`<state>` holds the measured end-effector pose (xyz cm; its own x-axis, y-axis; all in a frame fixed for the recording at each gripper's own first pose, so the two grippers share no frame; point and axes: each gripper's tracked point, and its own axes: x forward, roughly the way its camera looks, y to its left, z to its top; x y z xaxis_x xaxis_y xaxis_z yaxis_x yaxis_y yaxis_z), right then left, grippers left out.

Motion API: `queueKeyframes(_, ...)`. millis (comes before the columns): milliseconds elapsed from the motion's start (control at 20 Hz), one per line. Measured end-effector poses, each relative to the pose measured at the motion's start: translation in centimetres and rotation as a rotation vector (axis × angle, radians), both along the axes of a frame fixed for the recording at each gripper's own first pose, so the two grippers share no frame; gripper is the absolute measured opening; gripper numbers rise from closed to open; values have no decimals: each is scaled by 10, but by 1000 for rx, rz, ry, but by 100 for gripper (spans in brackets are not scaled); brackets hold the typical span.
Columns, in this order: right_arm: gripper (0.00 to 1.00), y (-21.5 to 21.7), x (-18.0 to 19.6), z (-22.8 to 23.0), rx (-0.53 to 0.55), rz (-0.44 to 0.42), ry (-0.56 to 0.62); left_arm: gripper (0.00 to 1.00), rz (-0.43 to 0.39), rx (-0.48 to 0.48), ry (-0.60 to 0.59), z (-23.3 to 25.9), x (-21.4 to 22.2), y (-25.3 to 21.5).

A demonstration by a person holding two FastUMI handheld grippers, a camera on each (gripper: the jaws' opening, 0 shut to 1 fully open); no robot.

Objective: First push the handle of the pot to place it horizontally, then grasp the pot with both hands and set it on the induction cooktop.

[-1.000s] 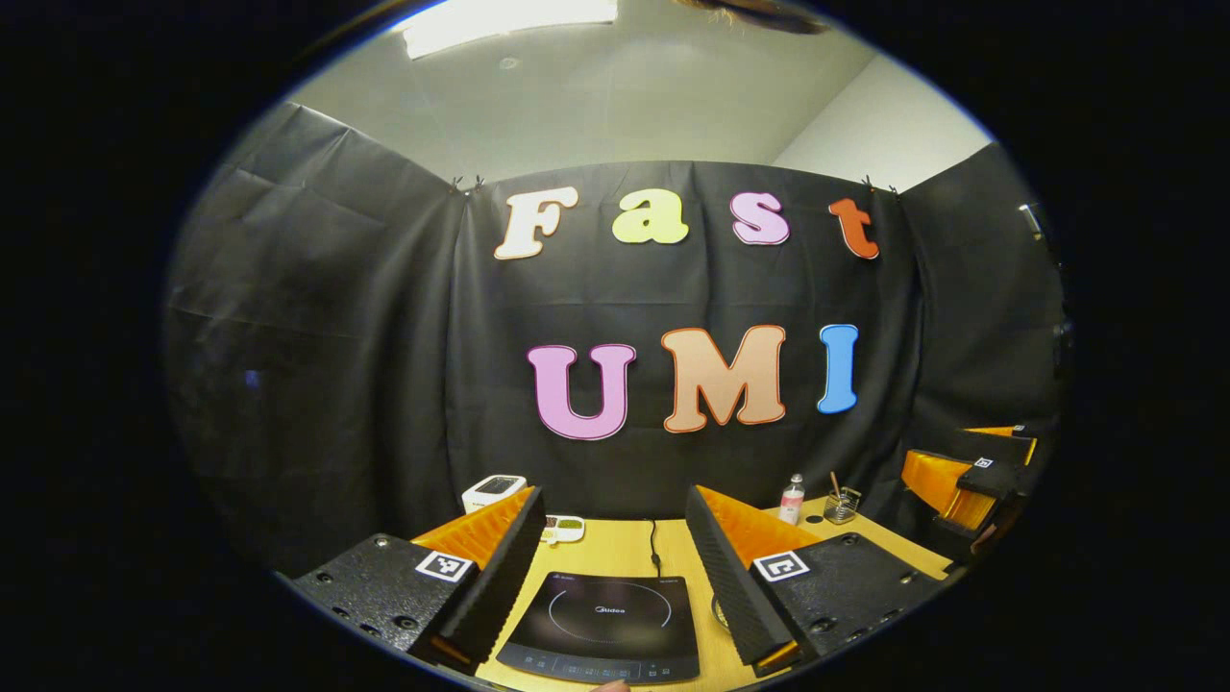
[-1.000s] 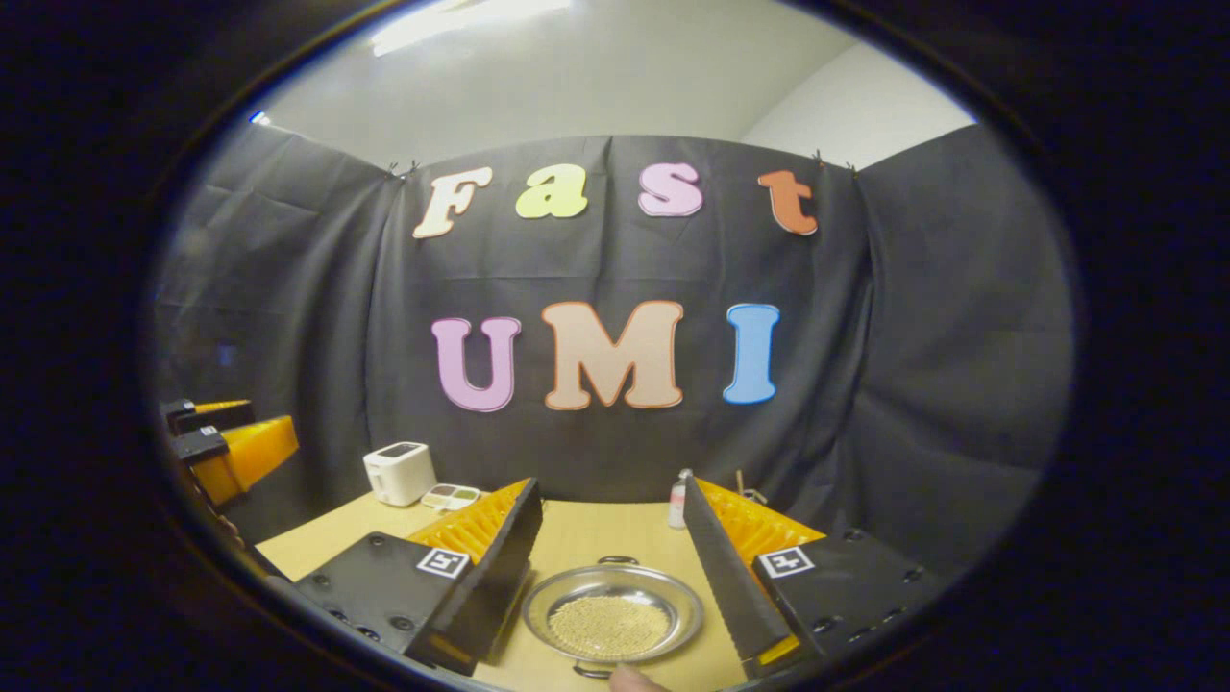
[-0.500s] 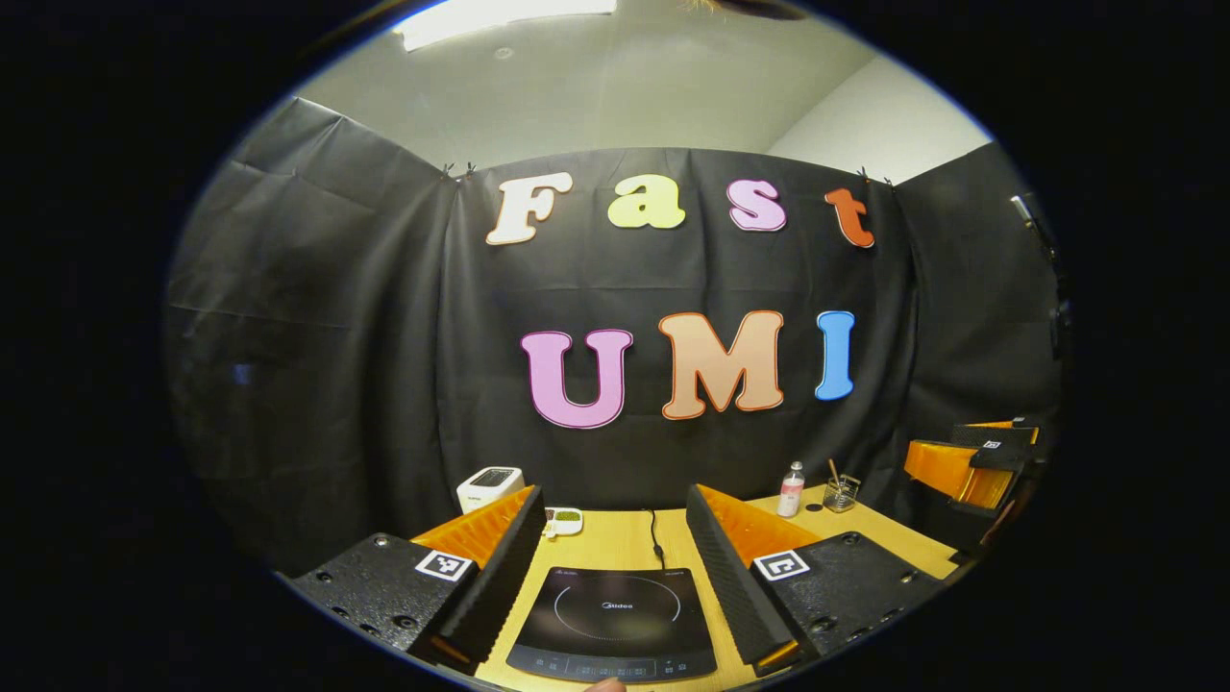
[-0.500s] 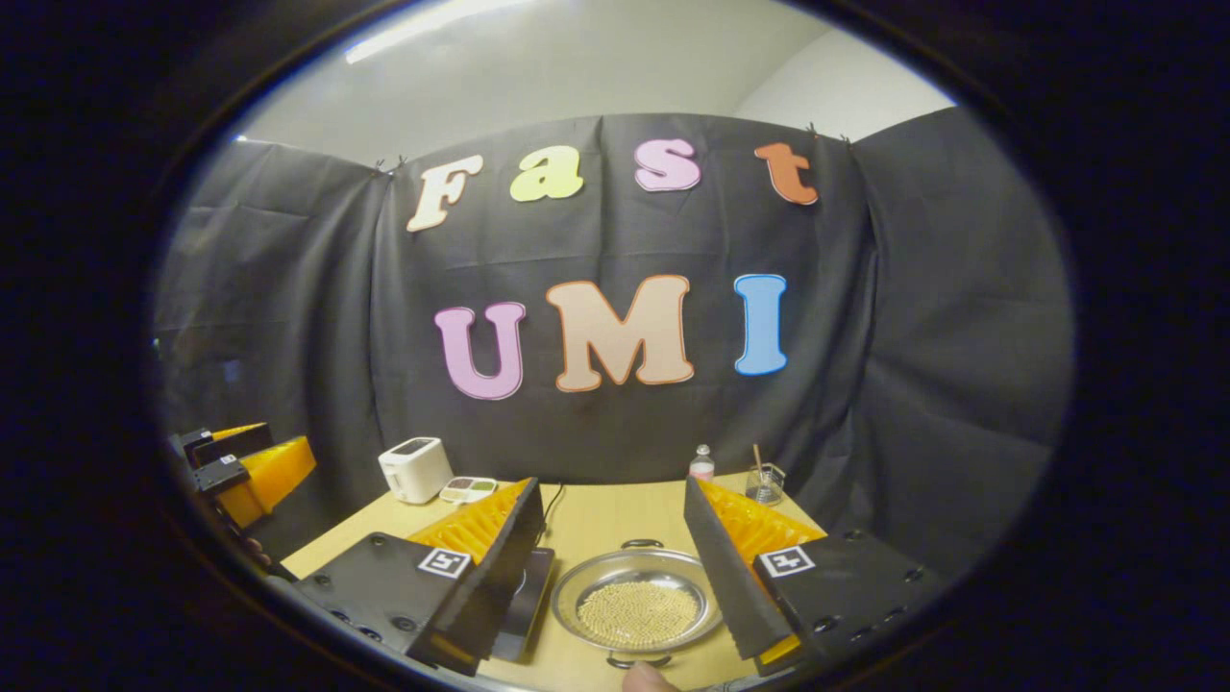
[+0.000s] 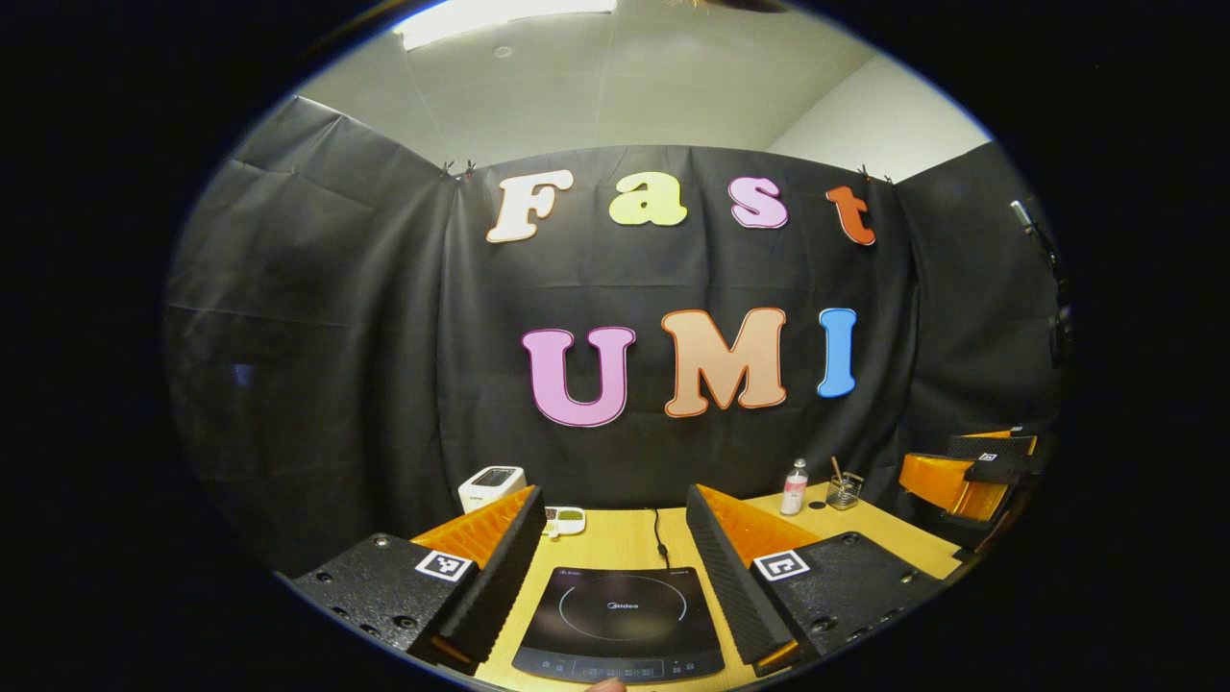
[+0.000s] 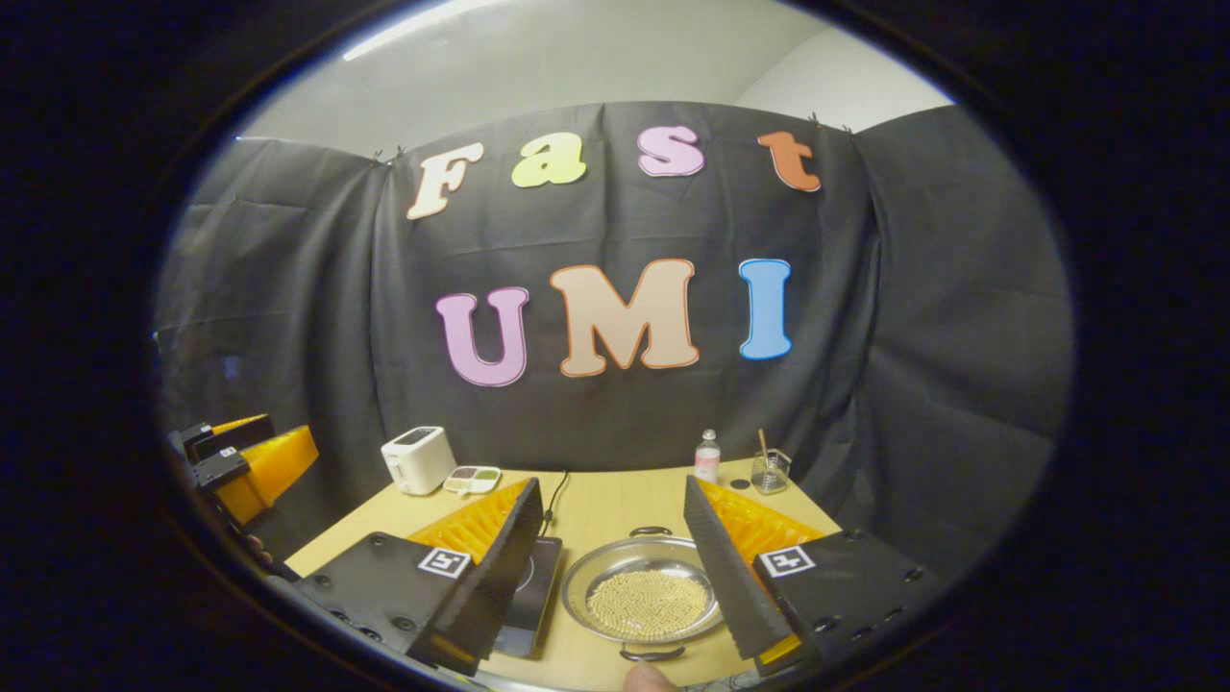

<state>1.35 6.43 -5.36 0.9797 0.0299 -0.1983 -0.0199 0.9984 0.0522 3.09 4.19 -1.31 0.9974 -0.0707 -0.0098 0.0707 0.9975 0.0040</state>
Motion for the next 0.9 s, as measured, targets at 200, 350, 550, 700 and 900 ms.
queueKeyframes(200, 87, 3, 5, -15, 1, 11, 40, 89, 3, -2, 8, -3, 1, 3)
queueKeyframes(350, 79, 2, 8, -31, 12, 2, 85, 91, 2, -2, 10, -5, 3, 4)
queueKeyframes(550, 43, 13, 6, -66, 34, 35, 181, 91, 7, 12, 9, -5, 5, 12)
queueKeyframes(700, 36, 18, 2, -112, 49, 47, 300, 91, -8, 3, 20, -9, 2, 11)
queueKeyframes(900, 9, 23, -29, -174, 41, 65, 498, 89, -32, -2, 13, -9, -2, 13)
